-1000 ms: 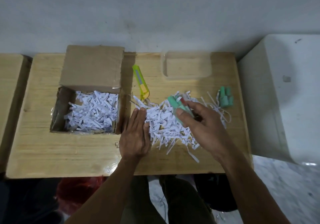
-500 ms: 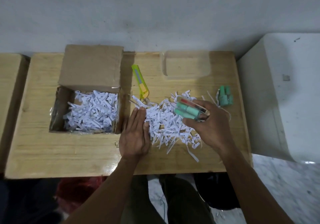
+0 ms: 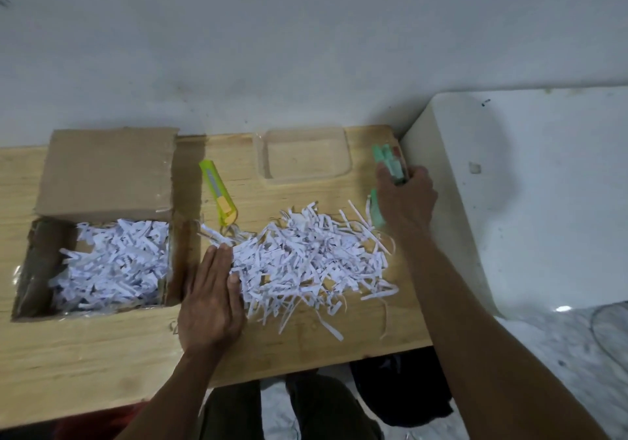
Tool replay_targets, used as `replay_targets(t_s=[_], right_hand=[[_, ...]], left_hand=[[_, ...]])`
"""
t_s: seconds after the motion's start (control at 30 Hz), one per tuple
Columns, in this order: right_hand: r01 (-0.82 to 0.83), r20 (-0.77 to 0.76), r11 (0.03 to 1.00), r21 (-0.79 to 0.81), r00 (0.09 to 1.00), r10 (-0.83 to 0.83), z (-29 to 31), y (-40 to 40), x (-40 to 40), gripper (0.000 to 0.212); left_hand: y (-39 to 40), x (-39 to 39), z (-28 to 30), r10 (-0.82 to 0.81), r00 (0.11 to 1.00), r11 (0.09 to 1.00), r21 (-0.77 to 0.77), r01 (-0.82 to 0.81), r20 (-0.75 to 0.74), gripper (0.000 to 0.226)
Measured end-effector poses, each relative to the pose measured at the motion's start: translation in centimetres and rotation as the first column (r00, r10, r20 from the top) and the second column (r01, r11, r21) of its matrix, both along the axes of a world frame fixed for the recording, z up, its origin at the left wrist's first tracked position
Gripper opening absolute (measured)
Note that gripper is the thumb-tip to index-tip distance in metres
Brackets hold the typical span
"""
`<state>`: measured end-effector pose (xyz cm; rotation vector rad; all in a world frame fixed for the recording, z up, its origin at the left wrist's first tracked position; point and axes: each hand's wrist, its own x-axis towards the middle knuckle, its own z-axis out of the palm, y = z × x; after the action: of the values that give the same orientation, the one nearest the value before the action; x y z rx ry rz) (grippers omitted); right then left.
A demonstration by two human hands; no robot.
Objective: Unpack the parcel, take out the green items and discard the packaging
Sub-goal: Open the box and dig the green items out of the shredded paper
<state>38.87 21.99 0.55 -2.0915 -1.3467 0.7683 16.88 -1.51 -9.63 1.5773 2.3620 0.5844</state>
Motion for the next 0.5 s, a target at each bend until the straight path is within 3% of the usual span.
replay_targets(t_s=[0.2, 0.33, 0.5], right_hand=[[-0.027, 0.067, 0.999, -0.023, 0.997, 0.028, -3.1, 2.2, -1.9, 0.051], [-0.011, 0.140, 1.000, 0.016, 0.990, 0.008, -5.1, -0.7, -2.7, 0.050], [-0.107, 0.316, 0.990, 0.094, 0.946, 0.073, -6.7, -3.8, -2.4, 0.045]], left_hand=[[-0.1, -0.1, -0.2, 0.006, 1.000, 1.000, 0.006, -0.006, -0.012, 0.054], [-0.1, -0.2, -0.5, 0.005, 1.000, 1.000, -0.009, -0.005, -0.016, 0.057], [-0.1, -0.1, -0.5, 0.009, 1.000, 1.000, -0.016, -0.009, -0.003, 0.059]])
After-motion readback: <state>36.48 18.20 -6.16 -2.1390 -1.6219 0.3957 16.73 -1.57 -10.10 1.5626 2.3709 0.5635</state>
